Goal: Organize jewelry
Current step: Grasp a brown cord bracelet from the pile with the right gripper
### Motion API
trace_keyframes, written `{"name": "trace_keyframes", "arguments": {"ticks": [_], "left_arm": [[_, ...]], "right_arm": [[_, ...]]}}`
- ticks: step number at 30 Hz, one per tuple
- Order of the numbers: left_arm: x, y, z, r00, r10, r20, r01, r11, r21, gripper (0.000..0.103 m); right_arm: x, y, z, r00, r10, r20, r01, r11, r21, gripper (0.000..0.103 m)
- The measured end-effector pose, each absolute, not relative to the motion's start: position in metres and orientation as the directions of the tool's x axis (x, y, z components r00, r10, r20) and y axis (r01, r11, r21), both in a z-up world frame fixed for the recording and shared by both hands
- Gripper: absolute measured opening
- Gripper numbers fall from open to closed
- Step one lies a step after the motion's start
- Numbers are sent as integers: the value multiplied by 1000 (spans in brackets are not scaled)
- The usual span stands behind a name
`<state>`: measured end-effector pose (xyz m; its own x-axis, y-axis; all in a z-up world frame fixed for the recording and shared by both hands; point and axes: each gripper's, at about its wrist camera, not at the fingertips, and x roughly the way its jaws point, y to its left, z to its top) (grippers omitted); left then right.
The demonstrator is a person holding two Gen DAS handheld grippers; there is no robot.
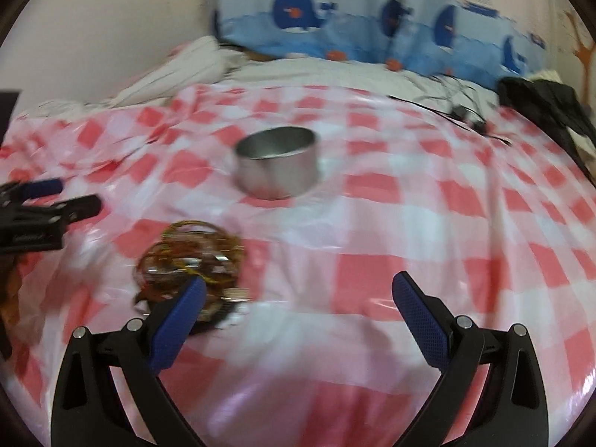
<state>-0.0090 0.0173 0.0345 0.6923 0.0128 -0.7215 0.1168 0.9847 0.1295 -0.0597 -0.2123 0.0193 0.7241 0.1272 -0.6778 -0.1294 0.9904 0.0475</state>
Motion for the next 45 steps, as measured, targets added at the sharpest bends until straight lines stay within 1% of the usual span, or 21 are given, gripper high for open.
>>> {"name": "trace_keyframes", "arguments": {"ticks": [5, 6, 7, 8, 11, 13, 15, 18, 21, 24, 28, 30, 33, 34, 36, 37, 38, 39, 41, 43, 45], "left_arm": [[-8, 19, 35, 694, 47, -719, 96, 983, 156, 96], [-8, 20, 35, 694, 49, -719, 95, 983, 159, 96], [-8, 20, 36, 694, 52, -718, 94, 982, 162, 96], [-8, 19, 36, 695, 54, -717, 93, 982, 164, 96], [-9, 19, 36, 696, 58, -716, 92, 981, 169, 96], [-9, 19, 36, 694, 63, -717, 90, 981, 174, 96], [-8, 19, 35, 694, 62, -718, 92, 981, 173, 96], [-8, 18, 34, 693, 57, -719, 101, 979, 175, 96], [-8, 15, 33, 690, 27, -724, 124, 980, 156, 96], [-6, 8, 33, 681, -61, -730, 179, 980, 85, 96], [5, -16, 31, 648, -214, -731, 289, 957, -24, 96], [9, -33, 28, 628, -258, -735, 343, 939, -36, 96], [17, -58, 19, 604, -275, -748, 407, 914, -7, 94], [21, -64, 15, 589, -287, -755, 422, 907, -15, 89], [29, -67, 9, 550, -328, -768, 442, 895, -66, 75], [32, -68, 4, 525, -351, -775, 448, 888, -99, 66], [34, -70, -1, 495, -382, -780, 462, 876, -136, 51], [34, -70, -5, 477, -403, -781, 475, 866, -156, 43], [31, -74, -9, 469, -391, -792, 491, 861, -134, 19], [29, -76, -8, 461, -387, -799, 505, 854, -123, 6], [27, -75, -4, 464, -392, -795, 505, 854, -126, 4]], "right_arm": [[-44, -192, 20, 692, 193, -696, -233, 972, 38, 95], [-42, -190, 21, 684, 211, -698, -253, 967, 45, 91], [-39, -188, 20, 674, 229, -703, -269, 962, 55, 84], [-34, -185, 18, 656, 247, -713, -287, 956, 67, 81], [-23, -183, 11, 600, 284, -748, -321, 942, 99, 58], [-21, -187, 10, 577, 317, -753, -331, 933, 139, 23], [-25, -192, 11, 573, 345, -743, -333, 927, 174, 13], [-35, -201, 20, 575, 398, -715, -338, 911, 236, 6], [-52, -214, 37, 598, 457, -658, -345, 888, 302, 6], [-68, -233, 51, 635, 485, -602, -327, 874, 359, 6], [-75, -261, 58, 674, 482, -560, -269, 866, 421, 6], [-72, -273, 56, 683, 481, -549, -234, 857, 459, 6], [-66, -282, 50, 683, 486, -546, -199, 842, 501, 6], [-66, -283, 49, 682, 485, -547, -194, 841, 505, 6], [-64, -283, 48, 680, 483, -552, -187, 842, 506, 6], [-64, -283, 47, 679, 481, -555, -185, 843, 505, 6], [-63, -283, 45, 679, 477, -559, -182, 846, 501, 6], [-62, -283, 43, 677, 474, -564, -177, 848, 500, 6], [-59, -283, 36, 671, 473, -572, -167, 847, 504, 6], [-56, -283, 31, 661, 468, -586, -153, 849, 506, 6], [-54, -283, 25, 650, 456, -608, -136, 857, 497, 6]]}}
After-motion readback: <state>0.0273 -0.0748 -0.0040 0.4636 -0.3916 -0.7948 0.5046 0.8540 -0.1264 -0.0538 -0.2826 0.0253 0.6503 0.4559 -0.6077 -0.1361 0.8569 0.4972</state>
